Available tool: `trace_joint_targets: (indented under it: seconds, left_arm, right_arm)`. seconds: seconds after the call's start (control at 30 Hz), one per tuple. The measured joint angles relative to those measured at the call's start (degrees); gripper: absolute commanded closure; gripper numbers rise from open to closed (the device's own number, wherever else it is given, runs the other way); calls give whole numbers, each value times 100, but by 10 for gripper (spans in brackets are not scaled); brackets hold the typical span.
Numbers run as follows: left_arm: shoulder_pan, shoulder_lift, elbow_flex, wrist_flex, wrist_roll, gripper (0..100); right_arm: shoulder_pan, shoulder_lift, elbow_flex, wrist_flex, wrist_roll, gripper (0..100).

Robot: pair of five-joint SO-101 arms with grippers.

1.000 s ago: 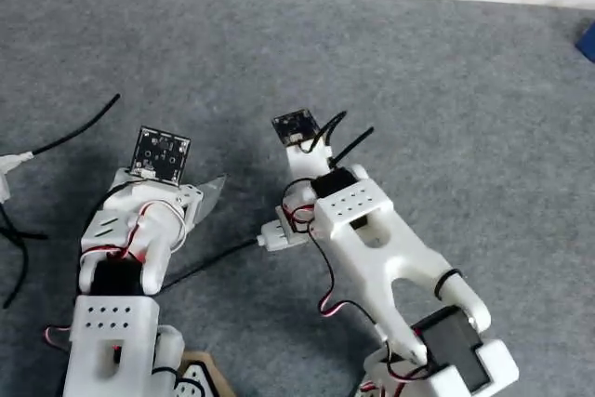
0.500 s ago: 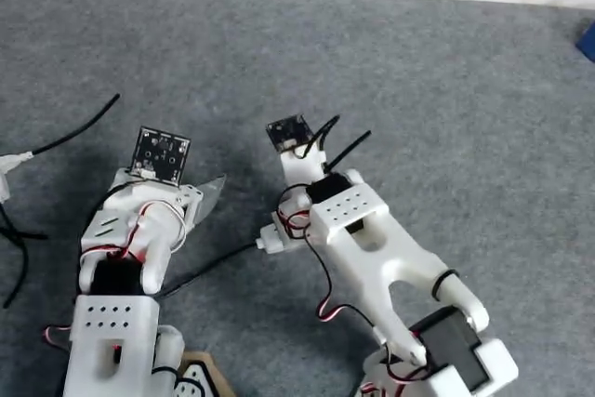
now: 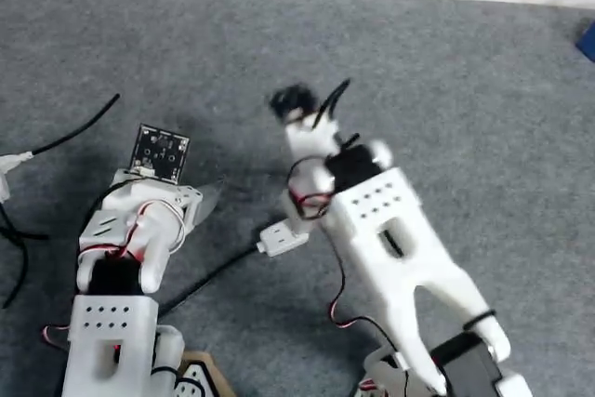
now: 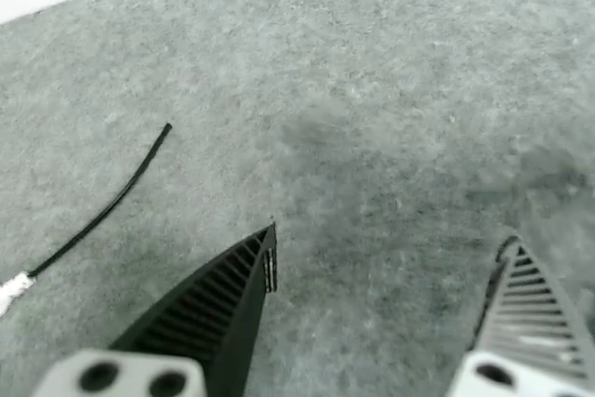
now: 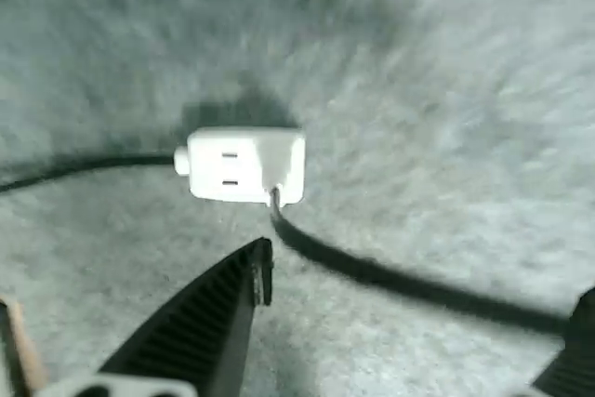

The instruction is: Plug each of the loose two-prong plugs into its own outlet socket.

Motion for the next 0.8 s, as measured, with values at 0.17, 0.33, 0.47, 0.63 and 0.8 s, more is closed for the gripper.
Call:
trace_joint_targets:
  seconds: [0.17, 0.33, 0.47, 0.63, 0.8]
  left_arm:
    - [404, 0, 0, 290, -9, 649]
    - [1134, 70, -185, 941, -316, 649]
    - [1732, 589, -826, 1785, -668, 649]
    - [2207, 2242, -1908, 2233, -1073, 652]
    - [2629, 4571, -3235, 2233, -1178, 704]
  right_arm:
    - [624, -123, -1635, 1029, 0, 543]
    - [1653, -193, -1916, 1169, 141, 543]
    - [2593, -193, -1943, 1169, 440, 543]
    - [4070, -193, -1723, 949, 756, 543]
    - [4897, -193, -695, -79, 853, 543]
